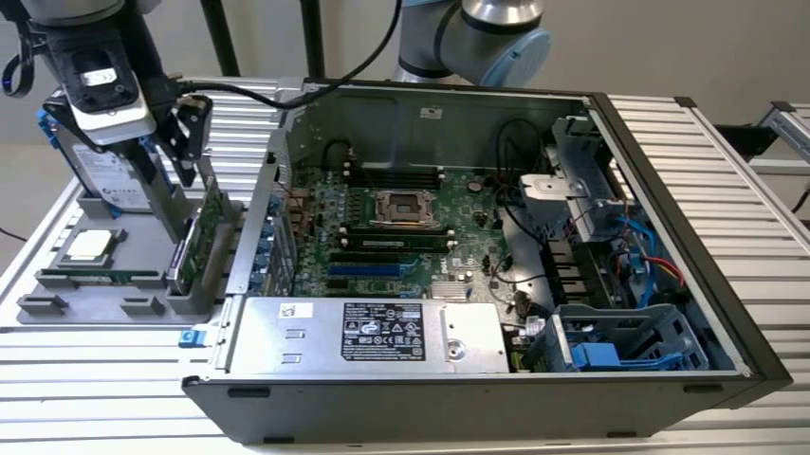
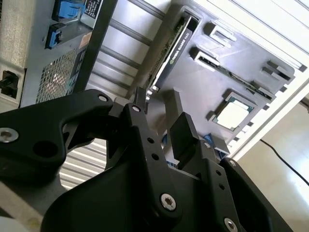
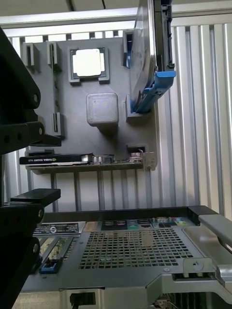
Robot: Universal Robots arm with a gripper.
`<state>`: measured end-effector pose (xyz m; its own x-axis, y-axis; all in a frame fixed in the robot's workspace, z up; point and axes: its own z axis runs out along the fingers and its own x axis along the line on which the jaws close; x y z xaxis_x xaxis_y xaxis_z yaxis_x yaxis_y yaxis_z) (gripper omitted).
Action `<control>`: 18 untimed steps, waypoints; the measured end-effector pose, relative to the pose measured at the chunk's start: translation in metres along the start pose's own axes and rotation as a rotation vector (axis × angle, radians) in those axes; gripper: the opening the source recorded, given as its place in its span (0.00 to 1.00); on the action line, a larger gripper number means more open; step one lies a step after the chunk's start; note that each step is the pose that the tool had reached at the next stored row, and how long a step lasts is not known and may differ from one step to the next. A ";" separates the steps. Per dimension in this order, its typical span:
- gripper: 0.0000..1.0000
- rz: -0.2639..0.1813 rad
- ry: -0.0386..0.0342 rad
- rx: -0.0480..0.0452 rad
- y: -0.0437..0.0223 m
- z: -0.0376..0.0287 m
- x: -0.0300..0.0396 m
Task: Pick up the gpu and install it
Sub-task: 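Pick up the gpu and move the gpu toward the slot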
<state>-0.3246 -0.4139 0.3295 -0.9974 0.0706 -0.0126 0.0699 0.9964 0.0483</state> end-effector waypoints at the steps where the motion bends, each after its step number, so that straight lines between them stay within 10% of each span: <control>1: 1.00 0.000 0.0000 0.0000 -0.0003 0.0010 0.0000; 18: 1.00 0.000 0.0022 0.0000 -0.0066 0.0172 -0.0011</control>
<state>-0.3237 -0.4197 0.3120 -0.9975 0.0705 -0.0104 0.0700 0.9964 0.0482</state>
